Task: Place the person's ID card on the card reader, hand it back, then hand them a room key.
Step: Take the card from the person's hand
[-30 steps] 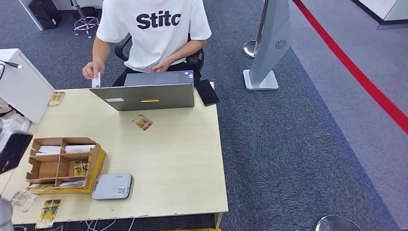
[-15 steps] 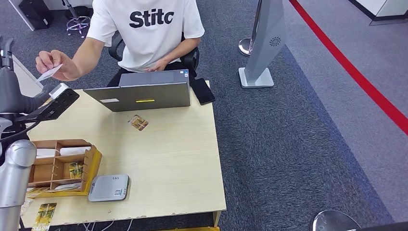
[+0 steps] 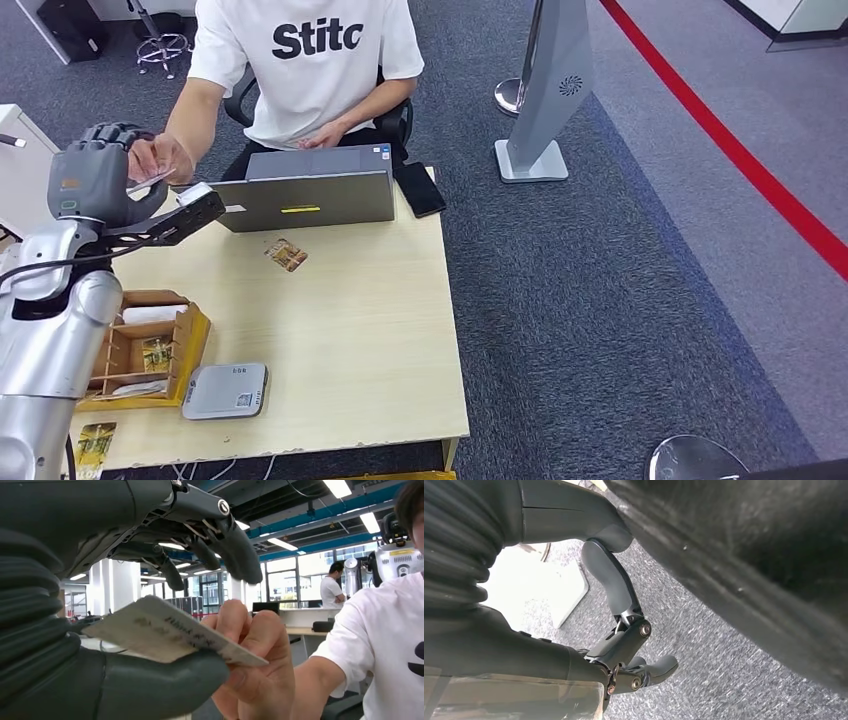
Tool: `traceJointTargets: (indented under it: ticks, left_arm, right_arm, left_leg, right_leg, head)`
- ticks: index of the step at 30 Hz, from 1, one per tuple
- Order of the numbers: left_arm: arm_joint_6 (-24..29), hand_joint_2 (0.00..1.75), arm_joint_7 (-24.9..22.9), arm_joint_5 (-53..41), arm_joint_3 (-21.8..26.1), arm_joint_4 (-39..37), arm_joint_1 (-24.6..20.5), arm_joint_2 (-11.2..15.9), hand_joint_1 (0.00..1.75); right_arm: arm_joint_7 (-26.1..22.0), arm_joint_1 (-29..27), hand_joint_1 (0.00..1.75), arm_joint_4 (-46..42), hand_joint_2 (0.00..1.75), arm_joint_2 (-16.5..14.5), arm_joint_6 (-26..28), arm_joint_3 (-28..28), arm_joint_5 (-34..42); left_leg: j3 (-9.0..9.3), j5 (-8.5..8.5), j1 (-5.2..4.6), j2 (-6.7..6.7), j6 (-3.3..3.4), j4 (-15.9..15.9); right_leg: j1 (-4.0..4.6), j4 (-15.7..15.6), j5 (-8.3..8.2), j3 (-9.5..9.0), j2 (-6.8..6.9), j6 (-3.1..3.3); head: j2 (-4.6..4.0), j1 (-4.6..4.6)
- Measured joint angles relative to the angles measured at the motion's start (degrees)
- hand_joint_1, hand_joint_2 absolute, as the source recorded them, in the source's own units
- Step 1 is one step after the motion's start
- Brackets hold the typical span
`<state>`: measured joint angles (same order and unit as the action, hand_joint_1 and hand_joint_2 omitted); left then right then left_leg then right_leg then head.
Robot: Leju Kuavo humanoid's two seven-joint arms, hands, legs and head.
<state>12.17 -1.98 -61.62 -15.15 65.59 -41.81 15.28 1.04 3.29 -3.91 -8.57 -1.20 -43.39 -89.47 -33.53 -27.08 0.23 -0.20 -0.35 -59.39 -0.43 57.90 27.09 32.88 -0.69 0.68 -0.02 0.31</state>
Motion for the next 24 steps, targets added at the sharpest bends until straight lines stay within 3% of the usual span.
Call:
traceJointTargets:
  ticks: [24]
  left_arm:
    - [-0.8, 1.75, 0.1, 0.5, -0.2, -0.3, -1.0, -0.6, 1.75]
  right_arm:
    - [0.2, -0.8, 0.00, -3.1, 1.75, -0.5, 0.6, -0.8, 0.1]
  left_leg:
    - [-0.09, 0.01, 0.00, -0.02, 0.00, 0.0]
  right_leg:
    - [0.00, 0.0, 0.00, 0.06, 0.02, 0.00]
  head:
    - [0.01, -0.01]
